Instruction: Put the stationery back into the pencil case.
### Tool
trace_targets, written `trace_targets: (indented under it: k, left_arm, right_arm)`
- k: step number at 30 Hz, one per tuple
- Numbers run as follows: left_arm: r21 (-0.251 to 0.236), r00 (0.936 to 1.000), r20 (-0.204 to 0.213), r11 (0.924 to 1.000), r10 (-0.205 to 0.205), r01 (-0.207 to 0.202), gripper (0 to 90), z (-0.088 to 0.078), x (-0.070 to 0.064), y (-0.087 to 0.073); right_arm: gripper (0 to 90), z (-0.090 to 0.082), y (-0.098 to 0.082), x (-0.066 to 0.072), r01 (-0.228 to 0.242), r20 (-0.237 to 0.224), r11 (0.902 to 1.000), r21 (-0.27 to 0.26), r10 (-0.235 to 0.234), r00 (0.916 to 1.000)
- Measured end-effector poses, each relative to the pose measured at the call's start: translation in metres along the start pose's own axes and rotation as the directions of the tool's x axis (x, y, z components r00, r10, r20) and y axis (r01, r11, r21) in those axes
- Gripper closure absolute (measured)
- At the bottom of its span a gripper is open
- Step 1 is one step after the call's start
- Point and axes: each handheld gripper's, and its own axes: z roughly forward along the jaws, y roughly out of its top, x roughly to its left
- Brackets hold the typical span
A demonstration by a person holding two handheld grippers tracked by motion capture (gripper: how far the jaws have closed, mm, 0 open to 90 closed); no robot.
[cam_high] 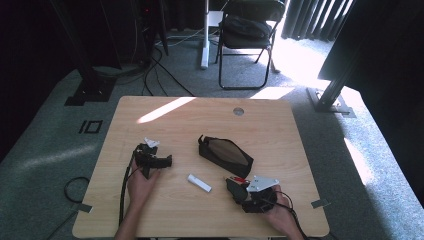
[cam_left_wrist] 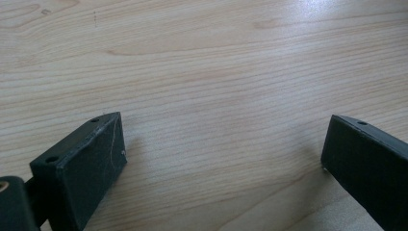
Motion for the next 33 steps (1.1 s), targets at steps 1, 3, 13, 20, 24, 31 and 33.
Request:
trace_targets:
  k: [1,3,13,20,24,31,33]
  left_arm:
    - [0.000,1.0000,0.000,1.0000,0.000,0.000,2.0,0.000,0.000,0.000]
    - [0.000,1.0000,0.000,1.0000,0.000,0.000,2.0,0.000,0.000,0.000]
    - [0.000,1.0000,0.000,1.0000,0.000,0.000,2.0,0.000,0.000,0.000]
    - [0.000,1.0000,0.000,1.0000,0.000,0.000,2.0,0.000,0.000,0.000]
    - [0.000,1.0000,0.000,1.0000,0.000,0.000,2.0,0.000,0.000,0.000]
    - [0.000,1.0000,0.000,1.0000,0.000,0.000,2.0,0.000,0.000,0.000]
    - [0.000,1.0000,0.000,1.0000,0.000,0.000,2.0,0.000,0.000,0.000]
  right_arm:
    - [41.8,-0.001,0.000,0.000,0.003,0.001,1.0000,-0.005,-0.003,1.0000]
    - [41.8,-0.004,0.002,-0.001,0.005,0.008,0.9999,-0.014,-0.005,1.0000]
    - [41.8,-0.013,0.005,0.000,0.006,0.013,0.9993,-0.037,-0.005,0.9999]
    - [41.8,-0.020,0.008,-0.001,0.007,0.022,0.9985,-0.055,-0.006,0.9997]
    - [41.8,-0.023,0.010,0.000,0.013,0.026,0.9980,-0.063,-0.011,0.9996]
    - [41.8,-0.029,0.014,0.000,0.021,0.037,0.9971,-0.073,-0.018,0.9992]
    - [41.8,-0.031,0.015,0.000,0.023,0.038,0.9969,-0.075,-0.020,0.9991]
